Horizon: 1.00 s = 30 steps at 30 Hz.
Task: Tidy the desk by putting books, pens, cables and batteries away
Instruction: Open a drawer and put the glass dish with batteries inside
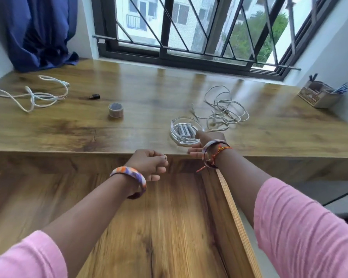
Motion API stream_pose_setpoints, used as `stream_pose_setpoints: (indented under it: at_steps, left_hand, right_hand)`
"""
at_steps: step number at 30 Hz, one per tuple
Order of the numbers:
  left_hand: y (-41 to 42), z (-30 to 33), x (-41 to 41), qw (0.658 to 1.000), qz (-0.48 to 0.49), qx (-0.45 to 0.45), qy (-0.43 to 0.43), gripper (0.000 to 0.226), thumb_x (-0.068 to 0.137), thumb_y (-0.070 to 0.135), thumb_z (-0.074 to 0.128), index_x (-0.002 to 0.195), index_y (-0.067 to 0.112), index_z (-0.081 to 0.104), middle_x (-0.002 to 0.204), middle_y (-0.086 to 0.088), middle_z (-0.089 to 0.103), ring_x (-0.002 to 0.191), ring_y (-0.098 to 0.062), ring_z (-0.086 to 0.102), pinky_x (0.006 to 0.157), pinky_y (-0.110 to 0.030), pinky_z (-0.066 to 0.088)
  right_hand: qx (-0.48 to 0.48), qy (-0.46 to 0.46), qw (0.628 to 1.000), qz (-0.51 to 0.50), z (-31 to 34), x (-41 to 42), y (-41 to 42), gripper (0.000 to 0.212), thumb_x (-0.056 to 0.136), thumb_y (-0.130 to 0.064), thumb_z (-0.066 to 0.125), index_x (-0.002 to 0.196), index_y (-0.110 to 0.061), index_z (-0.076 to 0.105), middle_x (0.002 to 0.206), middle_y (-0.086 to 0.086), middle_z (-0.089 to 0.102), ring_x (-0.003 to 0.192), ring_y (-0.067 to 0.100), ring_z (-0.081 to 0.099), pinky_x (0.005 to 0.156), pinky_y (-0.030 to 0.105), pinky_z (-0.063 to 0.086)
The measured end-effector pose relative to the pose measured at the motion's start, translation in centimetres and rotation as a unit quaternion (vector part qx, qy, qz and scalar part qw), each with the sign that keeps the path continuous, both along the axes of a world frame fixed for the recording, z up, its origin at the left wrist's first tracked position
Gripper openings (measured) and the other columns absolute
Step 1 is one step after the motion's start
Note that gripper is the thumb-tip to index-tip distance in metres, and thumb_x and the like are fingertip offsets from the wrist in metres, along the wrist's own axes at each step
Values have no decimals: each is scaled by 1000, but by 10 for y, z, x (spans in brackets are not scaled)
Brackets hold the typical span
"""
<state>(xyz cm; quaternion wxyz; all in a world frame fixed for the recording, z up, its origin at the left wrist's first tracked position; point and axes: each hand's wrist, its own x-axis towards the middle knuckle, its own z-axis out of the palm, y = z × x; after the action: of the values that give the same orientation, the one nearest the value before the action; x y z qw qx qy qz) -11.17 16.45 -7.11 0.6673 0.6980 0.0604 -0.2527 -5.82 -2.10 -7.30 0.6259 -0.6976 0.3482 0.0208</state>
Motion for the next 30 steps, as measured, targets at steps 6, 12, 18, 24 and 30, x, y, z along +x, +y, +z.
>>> stream_pose_setpoints:
  at_steps: [6, 12, 18, 24, 30]
  left_hand:
    - [6, -11, -34, 999, -29, 19, 13, 11, 90, 9, 55, 79, 10, 58, 77, -3, 62, 62, -9, 54, 54, -21, 42]
    - [19, -15, -64, 999, 5, 27, 38, 20, 94, 24, 52, 78, 12, 55, 82, -4, 60, 67, -13, 56, 60, -26, 46]
    - [28, -14, -104, 999, 15, 18, 34, 11, 89, 19, 58, 84, 11, 52, 80, -6, 53, 68, -18, 55, 57, -31, 50]
    - [25, -31, -163, 992, -65, 91, 65, 17, 81, -10, 59, 69, 0, 53, 43, -3, 62, 37, -10, 60, 44, -20, 51]
    - [10, -55, -209, 982, -89, 112, 124, 23, 80, -19, 54, 65, -2, 47, 61, -19, 55, 32, -16, 58, 35, -23, 50]
  right_hand:
    - [-47, 6, 997, 66, -4, 2, -8, 35, 67, -14, 71, 91, 8, 57, 80, 19, 67, 55, 28, 68, 54, 37, 57]
    - [-116, 3, 989, 96, 11, -72, 16, 11, 75, 2, 61, 79, 11, 56, 57, 25, 60, 59, 37, 68, 65, 50, 58]
    - [-193, -1, 959, 207, 7, -161, 27, 7, 79, 0, 58, 72, 1, 57, 66, 24, 64, 60, 37, 68, 60, 53, 57]
    - [-299, 72, 887, 344, -6, -229, 29, 14, 84, -9, 57, 84, 3, 63, 58, 14, 67, 44, 17, 65, 51, 32, 57]
    - [-464, 72, 799, 376, -9, -271, 6, 22, 85, -34, 60, 82, -13, 65, 76, 0, 62, 70, 18, 60, 59, 30, 49]
